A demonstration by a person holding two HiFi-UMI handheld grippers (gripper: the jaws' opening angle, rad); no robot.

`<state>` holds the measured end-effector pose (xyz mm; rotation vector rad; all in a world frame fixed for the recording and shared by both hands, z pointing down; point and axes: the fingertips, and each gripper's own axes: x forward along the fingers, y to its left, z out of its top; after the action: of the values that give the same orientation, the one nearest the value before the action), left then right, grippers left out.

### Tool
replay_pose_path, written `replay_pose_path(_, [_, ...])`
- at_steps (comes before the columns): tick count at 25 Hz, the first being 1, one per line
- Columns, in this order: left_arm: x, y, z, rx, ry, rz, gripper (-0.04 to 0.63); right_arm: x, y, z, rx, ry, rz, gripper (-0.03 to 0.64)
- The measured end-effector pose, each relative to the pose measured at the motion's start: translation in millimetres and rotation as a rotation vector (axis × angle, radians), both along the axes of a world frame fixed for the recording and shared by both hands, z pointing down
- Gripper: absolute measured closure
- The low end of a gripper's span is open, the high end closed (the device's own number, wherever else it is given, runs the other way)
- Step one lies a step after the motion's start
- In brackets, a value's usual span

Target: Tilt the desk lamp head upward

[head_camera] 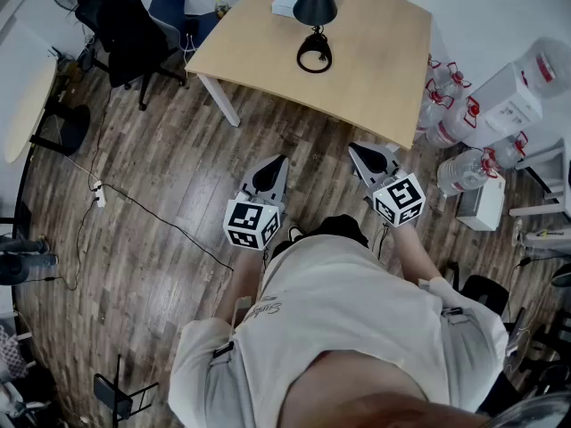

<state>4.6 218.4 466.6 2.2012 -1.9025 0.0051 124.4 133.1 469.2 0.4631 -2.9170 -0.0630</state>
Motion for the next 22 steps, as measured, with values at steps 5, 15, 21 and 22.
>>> replay_pose_path(5, [-5.9, -0.1, 4.0, -0.008, 0.010, 0.000, 0.580, 0.5, 1.0, 3.7, -0.018, 0.005, 0.016, 0.621])
replay_pose_path(15, [-12.9, -26.5, 22.4, -0.060, 0.049, 0.006, 0.578, -11.3, -24.3, 25.3, -0.061, 0.056, 0.009, 0.621])
replay_pose_path(21, [-36.2, -69.4, 33.8, -0.123, 0.051, 0.015, 0.578, -40.6, -67.7, 50.7, -0.136, 0.064, 0.007, 0.621])
replay_pose_path(22, [-41.6, -78.6, 33.1, -0.134, 0.050, 0.022, 0.578, -48.0, -77.8, 51.6, -0.147, 0.059, 0.011, 0.621])
